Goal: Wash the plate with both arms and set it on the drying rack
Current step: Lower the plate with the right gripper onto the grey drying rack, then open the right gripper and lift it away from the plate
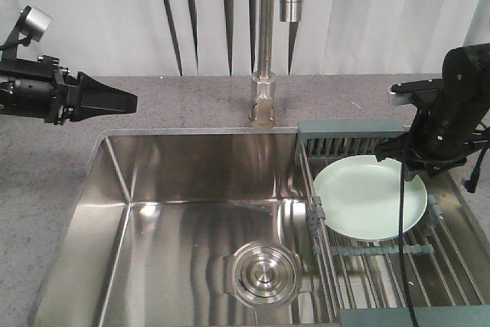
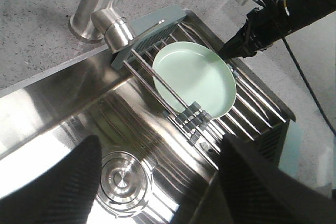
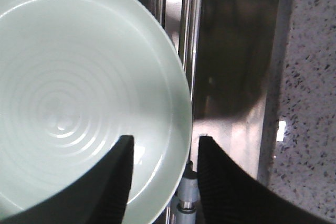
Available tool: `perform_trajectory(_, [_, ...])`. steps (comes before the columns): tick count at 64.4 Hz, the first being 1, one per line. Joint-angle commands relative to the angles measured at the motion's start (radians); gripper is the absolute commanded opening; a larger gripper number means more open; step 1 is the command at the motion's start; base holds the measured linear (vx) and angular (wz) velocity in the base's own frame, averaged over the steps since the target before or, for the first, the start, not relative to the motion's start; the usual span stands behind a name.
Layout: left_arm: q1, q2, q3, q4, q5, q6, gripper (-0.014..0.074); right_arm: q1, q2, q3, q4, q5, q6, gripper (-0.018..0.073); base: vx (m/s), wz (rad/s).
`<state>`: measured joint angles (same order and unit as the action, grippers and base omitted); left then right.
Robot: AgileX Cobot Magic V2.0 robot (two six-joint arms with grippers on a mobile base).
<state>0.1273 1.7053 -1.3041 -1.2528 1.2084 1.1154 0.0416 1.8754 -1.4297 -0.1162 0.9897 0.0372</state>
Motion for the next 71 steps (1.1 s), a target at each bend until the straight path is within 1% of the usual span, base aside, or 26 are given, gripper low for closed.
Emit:
perform_trajectory(1, [0.001, -0.049, -0.020, -0.079, 0.043, -0.002, 0.0463, -0.005, -0.046, -0.022, -0.007, -0.009, 0.001, 0.0359, 0.00, 0.00])
perform_trajectory(18, [0.001, -0.049, -0.020, -0.079, 0.043, -0.002, 0.0463, -0.005, -0.104, -0.015, -0.005, -0.009, -0.007, 0.0368, 0.00, 0.00])
perform_trajectory(23, [0.001, -0.049, -0.020, -0.079, 0.043, -0.002, 0.0463, -0.005, -0.165, 0.031, -0.010, -0.065, -0.008, 0.0364, 0.00, 0.00])
perform_trajectory(28, [0.001, -0.049, -0.020, -0.079, 0.043, -0.002, 0.0463, -0.005, -0.244, 0.111, -0.010, -0.146, -0.008, 0.0364, 0.00, 0.00])
perform_trajectory(36, [0.001, -0.049, -0.020, -0.079, 0.043, -0.002, 0.0463, -0.005, -0.399, 0.276, -0.004, -0.344, -0.010, 0.0364, 0.00, 0.00])
perform_trajectory(45, [0.001, -0.049, -0.020, -0.079, 0.043, -0.002, 0.0463, -0.004, -0.576, 0.441, 0.014, -0.490, -0.032, 0.0364, 0.00, 0.00])
perform_trajectory(51, [0.001, -0.049, -0.020, -0.079, 0.043, -0.002, 0.0463, 0.016, -0.680, 0.524, 0.043, -0.530, -0.091, 0.0363, 0.00, 0.00])
perform_trajectory(59, [0.001, -0.049, -0.020, -0.079, 0.043, -0.002, 0.0463, 0.073, -0.809, 0.619, 0.093, -0.559, -0.158, 0.0363, 0.00, 0.00])
perform_trajectory(65, [0.001, -0.049, -0.020, -0.079, 0.043, -0.002, 0.0463, 0.113, -0.905, 0.701, 0.127, -0.589, -0.168, 0.0363, 0.00, 0.00])
perform_trajectory(71, [0.001, -0.049, -0.020, -0.079, 0.043, -0.002, 0.0463, 0.140, -1.009, 0.790, 0.132, -0.619, -0.168, 0.0363, 0.00, 0.00])
